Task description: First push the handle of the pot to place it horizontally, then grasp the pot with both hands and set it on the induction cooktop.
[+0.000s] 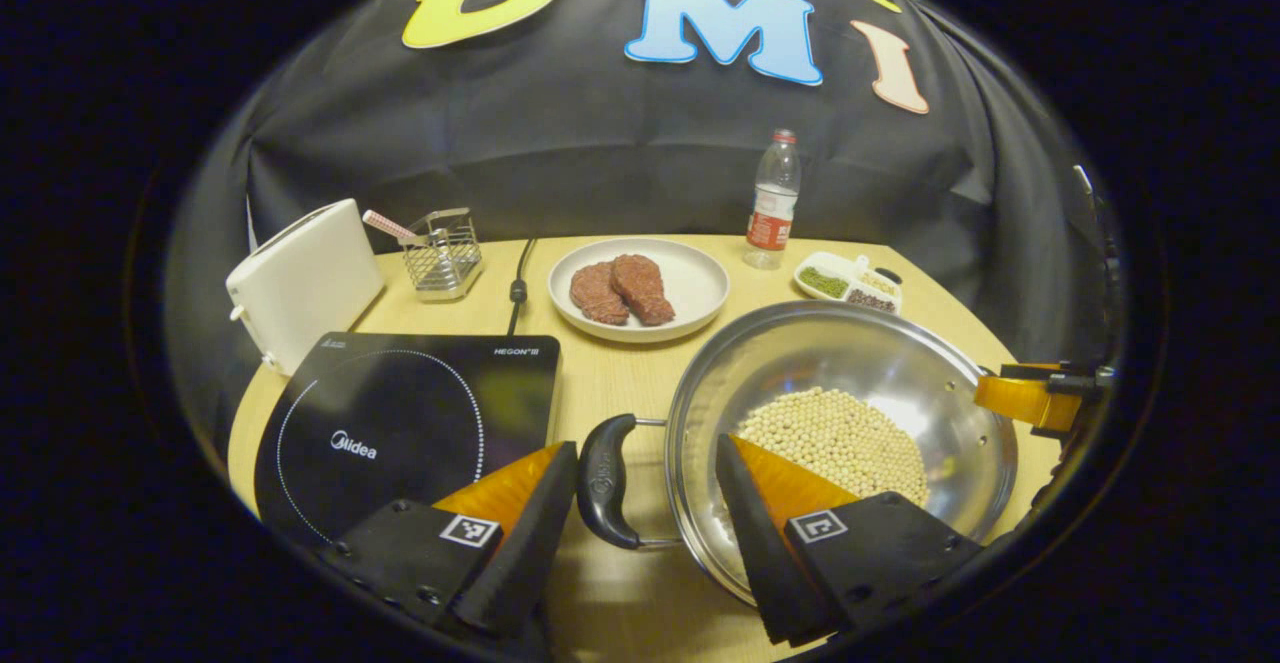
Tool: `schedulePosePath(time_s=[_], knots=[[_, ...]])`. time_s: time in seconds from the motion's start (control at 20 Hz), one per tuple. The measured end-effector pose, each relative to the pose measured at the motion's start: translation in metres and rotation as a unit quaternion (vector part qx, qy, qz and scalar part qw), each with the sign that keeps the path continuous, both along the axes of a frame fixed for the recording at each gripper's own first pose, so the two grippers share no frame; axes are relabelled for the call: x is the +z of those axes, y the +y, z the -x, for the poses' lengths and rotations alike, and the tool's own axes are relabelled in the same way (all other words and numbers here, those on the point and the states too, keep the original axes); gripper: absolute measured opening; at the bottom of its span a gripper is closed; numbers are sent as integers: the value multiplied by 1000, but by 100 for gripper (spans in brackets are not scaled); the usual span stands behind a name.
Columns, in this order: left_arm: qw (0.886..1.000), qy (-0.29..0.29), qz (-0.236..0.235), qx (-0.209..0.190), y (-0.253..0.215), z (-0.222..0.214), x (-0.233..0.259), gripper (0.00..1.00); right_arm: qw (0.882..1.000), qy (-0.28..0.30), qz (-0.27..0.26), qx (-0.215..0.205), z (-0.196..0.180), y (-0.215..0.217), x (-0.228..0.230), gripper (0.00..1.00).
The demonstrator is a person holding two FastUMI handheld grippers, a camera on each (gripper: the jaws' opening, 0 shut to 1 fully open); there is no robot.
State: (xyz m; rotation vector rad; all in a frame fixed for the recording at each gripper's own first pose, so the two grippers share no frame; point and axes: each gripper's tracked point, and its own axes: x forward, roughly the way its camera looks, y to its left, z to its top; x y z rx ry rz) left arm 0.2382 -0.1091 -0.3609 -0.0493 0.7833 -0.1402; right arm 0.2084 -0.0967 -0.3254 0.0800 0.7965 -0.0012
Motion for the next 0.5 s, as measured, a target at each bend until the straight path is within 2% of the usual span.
schedulePosePath(time_s=[0.05, 0.1, 0.15, 0.2, 0.3, 0.4, 0.45, 0.5], knots=[[1000, 0, -2, 3, 2, 0, -2, 92, 1000, 0, 3, -2, -1, -1, -1, 81], [1000, 1, -3, 6, 3, -2, -3, 87, 1000, 3, 2, -1, 0, 1, -4, 77], [1000, 3, -5, 9, 5, -1, -4, 77, 1000, 7, 3, 0, 0, 1, -6, 75], [1000, 7, -2, 9, 4, -3, -9, 74, 1000, 12, 3, 0, 2, 3, -10, 75], [1000, 10, 3, 12, 4, 1, -9, 65, 1000, 9, -1, -8, -2, 3, -11, 61], [1000, 13, 1, 11, 4, 1, -9, 69, 1000, 11, -1, -11, -4, 2, -8, 59], [1000, 13, -1, 10, 4, 1, -10, 65, 1000, 11, 1, -10, -2, 3, -9, 59], [1000, 14, 0, 10, 4, 1, -10, 65, 1000, 13, 5, -7, -2, 3, -9, 59]])
